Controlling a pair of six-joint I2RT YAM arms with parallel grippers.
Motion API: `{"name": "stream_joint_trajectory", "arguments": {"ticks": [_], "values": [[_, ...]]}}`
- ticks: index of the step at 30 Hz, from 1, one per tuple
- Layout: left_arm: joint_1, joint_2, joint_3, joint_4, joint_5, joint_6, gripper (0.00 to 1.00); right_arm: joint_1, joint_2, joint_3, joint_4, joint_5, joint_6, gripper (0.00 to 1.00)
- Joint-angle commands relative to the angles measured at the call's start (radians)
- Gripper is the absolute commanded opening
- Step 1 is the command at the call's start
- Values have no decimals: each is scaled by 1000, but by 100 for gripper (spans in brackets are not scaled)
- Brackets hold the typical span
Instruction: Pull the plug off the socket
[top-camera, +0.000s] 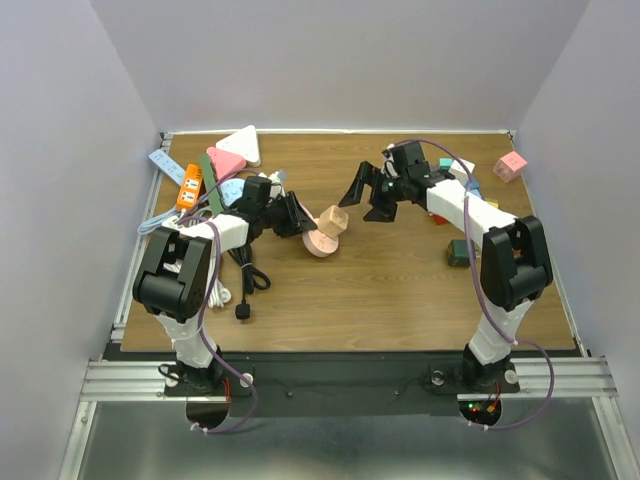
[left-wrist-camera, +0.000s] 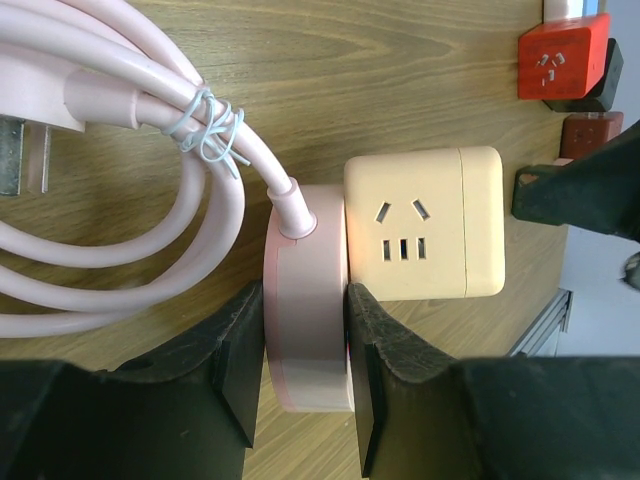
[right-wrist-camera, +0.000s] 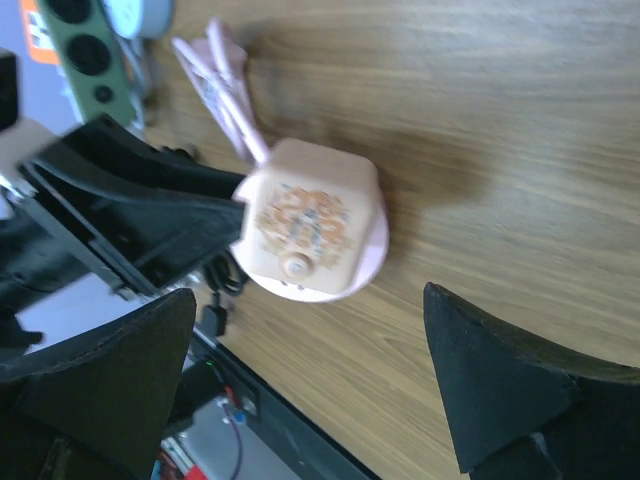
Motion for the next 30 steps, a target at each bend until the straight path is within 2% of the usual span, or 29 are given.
{"name": "stream_joint_trajectory", "arguments": {"ticks": [1,7,14,19,26,30], "values": [[-21,-62,4,24,-2,11,0,28,25,55,121,-35,111,100],[-30,-78,0,28,-12,-3,0,73,100,87,113,-45,174,100],[-35,-102,-2,30,-19,-15,0,102,139,161,-32,77,136,100],[-36,-114,-2,30,-24,-20,0,102,130,179,-85,108,119,100],[-36,-128,1,27,-28,-30,0,102,66,135,-135,235,139,100],[-42,-133,7,28,-28,-38,0,100,73,128,-139,219,157,100]]}}
